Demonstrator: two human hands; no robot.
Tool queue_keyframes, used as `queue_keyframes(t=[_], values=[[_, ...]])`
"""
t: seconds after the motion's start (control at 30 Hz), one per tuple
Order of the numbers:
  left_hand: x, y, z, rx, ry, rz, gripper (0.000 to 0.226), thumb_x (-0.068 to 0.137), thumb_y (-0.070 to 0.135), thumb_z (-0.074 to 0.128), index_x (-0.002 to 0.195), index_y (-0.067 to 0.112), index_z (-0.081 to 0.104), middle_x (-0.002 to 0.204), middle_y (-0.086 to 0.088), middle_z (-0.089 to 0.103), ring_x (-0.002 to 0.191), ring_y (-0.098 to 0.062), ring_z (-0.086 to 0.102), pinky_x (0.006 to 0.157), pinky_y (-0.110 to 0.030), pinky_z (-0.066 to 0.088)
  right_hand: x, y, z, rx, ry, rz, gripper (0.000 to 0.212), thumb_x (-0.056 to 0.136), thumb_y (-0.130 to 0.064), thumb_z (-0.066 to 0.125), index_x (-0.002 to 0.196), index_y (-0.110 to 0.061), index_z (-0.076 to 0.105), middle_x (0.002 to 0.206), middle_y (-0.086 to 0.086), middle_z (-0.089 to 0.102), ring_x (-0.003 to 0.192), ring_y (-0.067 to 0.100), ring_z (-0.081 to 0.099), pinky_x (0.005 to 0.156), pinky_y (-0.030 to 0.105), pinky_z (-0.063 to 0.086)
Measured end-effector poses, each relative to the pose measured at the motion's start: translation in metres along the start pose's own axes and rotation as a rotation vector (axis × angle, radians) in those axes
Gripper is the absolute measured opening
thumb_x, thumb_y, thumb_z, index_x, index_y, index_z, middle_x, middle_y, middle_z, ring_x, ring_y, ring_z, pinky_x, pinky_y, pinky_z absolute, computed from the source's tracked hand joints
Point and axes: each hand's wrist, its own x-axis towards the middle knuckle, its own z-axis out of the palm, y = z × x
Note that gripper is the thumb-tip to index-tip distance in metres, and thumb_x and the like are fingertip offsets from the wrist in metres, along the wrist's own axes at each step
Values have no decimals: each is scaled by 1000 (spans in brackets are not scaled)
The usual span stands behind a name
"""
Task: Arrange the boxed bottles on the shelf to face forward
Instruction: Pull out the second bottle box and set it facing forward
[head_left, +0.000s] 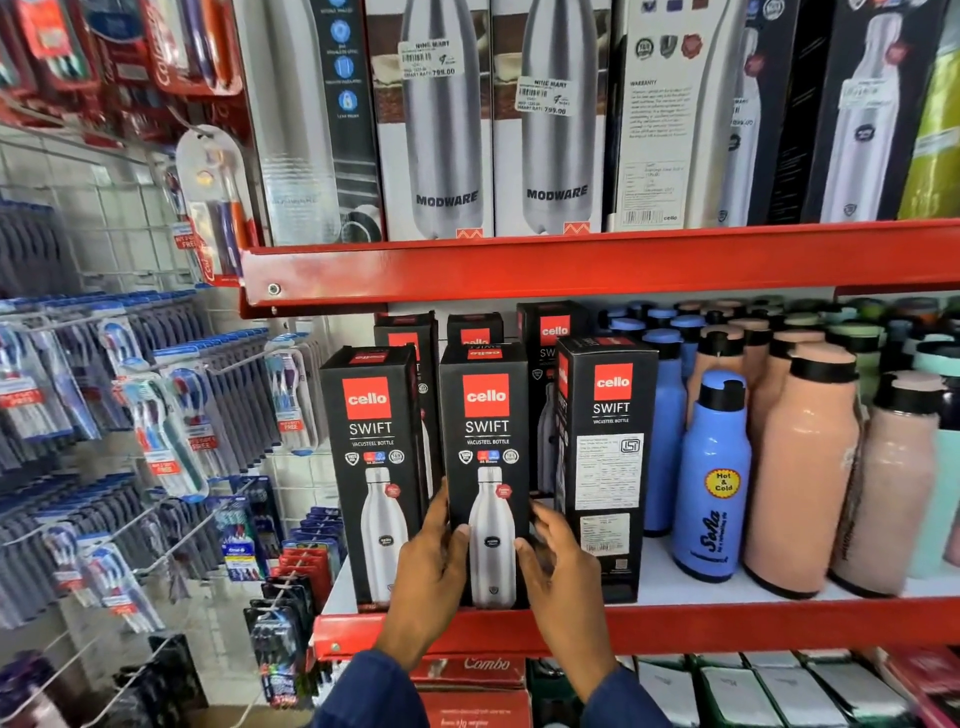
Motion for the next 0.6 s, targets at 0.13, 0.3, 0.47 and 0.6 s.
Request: queue_keyframes(t=[0.13, 0.3, 0.47, 0.6], values=[[-11, -1, 2, 69, 25, -19, 54, 100, 28, 54, 151, 26, 37, 74, 20, 63, 66, 0, 60, 71, -24, 56, -4, 5, -3, -19, 6, 3, 47, 90, -13, 64, 132, -27, 52, 109, -27, 58, 97, -30, 50, 85, -3, 40], [-30, 16, -4, 114, 258, -13, 42, 90, 20, 70, 131, 15, 64, 91, 14, 71, 75, 8, 66, 75, -7, 53, -20, 5, -26, 1, 161, 2, 29, 88, -17, 66, 115, -30, 64, 101, -18, 70, 92, -10, 64, 73, 3, 50], [-41, 40, 8, 171, 179, 203, 19, 84, 7, 74, 98, 20, 74, 75, 12, 68, 73, -6, 66, 59, -3, 49, -25, 9, -60, -2, 419, 6, 20, 87, -13, 66, 101, -27, 63, 89, -10, 72, 82, 4, 66, 66, 10, 52], [-34, 54, 45, 149, 71, 218, 40, 88, 25, 66, 128, 21, 64, 114, 6, 74, 97, 0, 70, 89, -17, 55, -10, 21, -84, -39, 431, 37, 27, 91, -10, 58, 115, -22, 59, 102, -13, 67, 92, 4, 63, 78, 17, 51]])
